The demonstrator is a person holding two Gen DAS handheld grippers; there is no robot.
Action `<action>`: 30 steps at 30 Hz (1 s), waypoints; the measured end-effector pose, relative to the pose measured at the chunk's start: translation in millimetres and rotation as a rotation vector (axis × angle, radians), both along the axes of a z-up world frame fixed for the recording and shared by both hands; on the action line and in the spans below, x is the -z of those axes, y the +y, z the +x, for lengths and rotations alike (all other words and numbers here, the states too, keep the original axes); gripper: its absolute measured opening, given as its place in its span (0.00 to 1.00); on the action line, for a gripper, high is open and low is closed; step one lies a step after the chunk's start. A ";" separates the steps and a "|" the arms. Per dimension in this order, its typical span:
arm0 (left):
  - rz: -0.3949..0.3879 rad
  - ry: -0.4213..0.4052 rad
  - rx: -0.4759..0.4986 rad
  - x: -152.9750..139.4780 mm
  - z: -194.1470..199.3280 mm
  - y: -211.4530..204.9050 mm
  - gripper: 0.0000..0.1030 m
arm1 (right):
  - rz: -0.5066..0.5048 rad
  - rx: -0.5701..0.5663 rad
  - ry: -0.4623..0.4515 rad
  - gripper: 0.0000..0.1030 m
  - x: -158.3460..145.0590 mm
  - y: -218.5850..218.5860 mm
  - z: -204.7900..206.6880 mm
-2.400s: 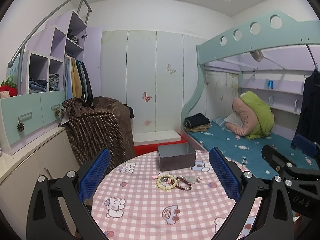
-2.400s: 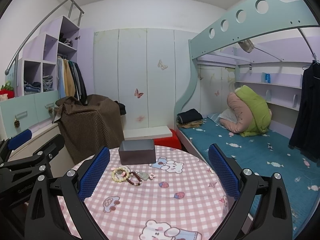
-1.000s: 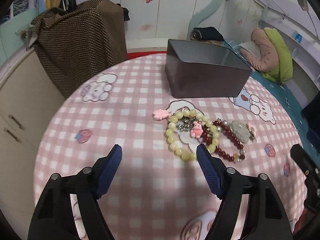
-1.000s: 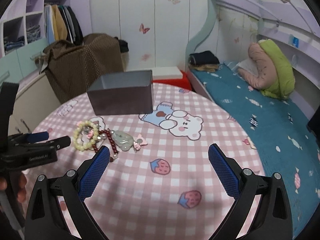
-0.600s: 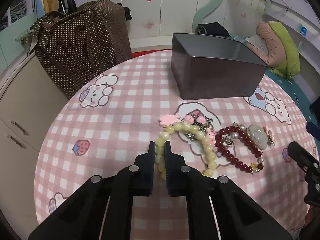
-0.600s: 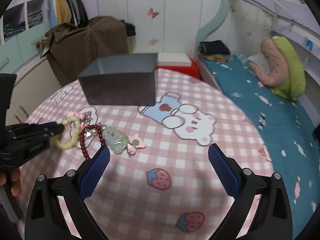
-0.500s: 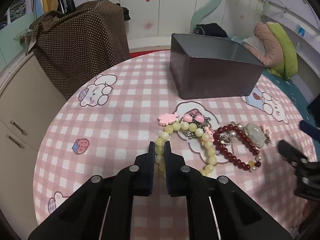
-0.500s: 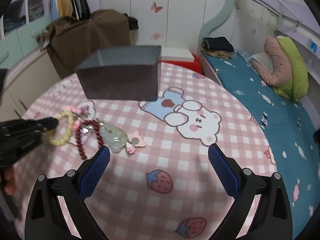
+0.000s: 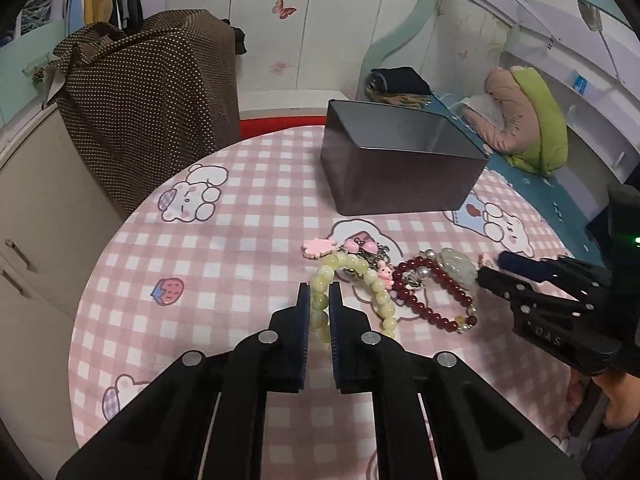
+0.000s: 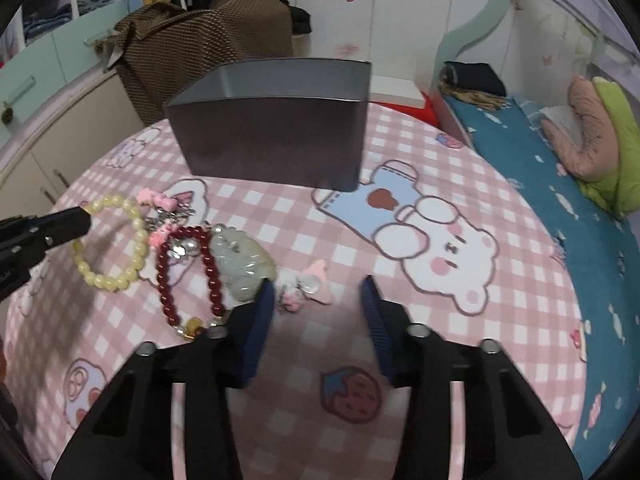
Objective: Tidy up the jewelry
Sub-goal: 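Carry the yellow bracelet into the grey box and open the left tool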
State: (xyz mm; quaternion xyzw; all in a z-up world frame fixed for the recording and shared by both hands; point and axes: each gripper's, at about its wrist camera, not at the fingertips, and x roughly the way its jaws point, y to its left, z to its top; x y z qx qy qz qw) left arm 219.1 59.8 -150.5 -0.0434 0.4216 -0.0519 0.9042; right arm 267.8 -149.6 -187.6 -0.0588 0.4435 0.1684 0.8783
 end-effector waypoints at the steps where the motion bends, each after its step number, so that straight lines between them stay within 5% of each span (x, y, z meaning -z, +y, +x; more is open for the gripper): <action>1: -0.007 -0.002 0.005 -0.7 -0.3 0.2 0.08 | 0.004 -0.009 0.004 0.25 -0.4 1.5 0.3; 10: -0.066 -0.029 0.063 -19.2 -2.4 -3.0 0.08 | 0.058 0.007 -0.036 0.24 -16.9 -6.8 -10.0; 19: -0.077 -0.136 0.164 -73.3 4.3 -18.3 0.08 | 0.106 0.000 -0.109 0.24 -62.2 -14.4 -10.4; 30: -0.071 -0.209 0.242 -110.2 70.8 -46.3 0.08 | 0.179 0.023 -0.171 0.24 -103.5 -3.8 47.1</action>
